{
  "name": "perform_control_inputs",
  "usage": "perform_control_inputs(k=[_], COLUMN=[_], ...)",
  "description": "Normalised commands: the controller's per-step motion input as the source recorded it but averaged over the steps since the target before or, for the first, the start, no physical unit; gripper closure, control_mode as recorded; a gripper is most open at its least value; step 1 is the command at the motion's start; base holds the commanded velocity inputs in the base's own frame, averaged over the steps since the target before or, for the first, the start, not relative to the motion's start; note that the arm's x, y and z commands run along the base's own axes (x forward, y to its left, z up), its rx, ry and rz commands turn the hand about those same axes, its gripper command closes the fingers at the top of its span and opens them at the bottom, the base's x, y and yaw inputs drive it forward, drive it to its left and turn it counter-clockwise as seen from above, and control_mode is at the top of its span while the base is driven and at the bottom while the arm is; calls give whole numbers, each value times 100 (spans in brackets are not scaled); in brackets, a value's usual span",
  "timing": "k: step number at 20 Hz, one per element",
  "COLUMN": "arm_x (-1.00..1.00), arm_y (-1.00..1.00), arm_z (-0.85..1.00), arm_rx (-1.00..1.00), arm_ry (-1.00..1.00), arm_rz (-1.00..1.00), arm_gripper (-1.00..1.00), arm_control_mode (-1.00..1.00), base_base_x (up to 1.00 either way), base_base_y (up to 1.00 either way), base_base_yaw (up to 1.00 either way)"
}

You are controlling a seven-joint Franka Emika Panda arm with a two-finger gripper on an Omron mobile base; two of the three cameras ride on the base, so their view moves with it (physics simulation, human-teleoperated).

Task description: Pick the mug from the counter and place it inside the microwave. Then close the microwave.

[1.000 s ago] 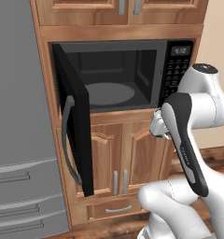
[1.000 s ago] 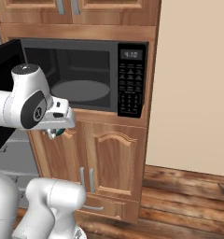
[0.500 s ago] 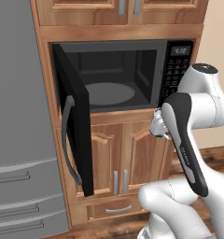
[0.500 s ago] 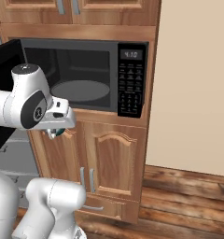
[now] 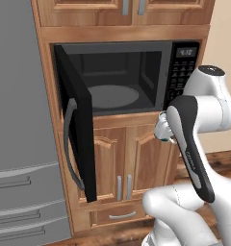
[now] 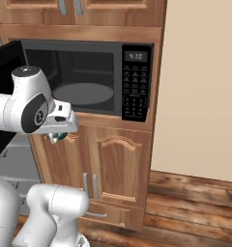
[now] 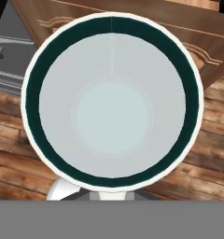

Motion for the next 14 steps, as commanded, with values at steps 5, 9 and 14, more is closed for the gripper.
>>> perform_control_inputs(k=[5,9,14], arm_x=[0,0,0], arm_y=[1,3,15], arm_z=[0,0,5], arm_rx=[0,0,0], arm_ry=[-1,-19,-31], arm_rz=[2,12,13], arm_gripper=[100,100,100], arm_control_mode=[-100,-100,-100], base_base_x=[0,0,0], base_base_y=[0,0,0], base_base_yaw=[0,0,0])
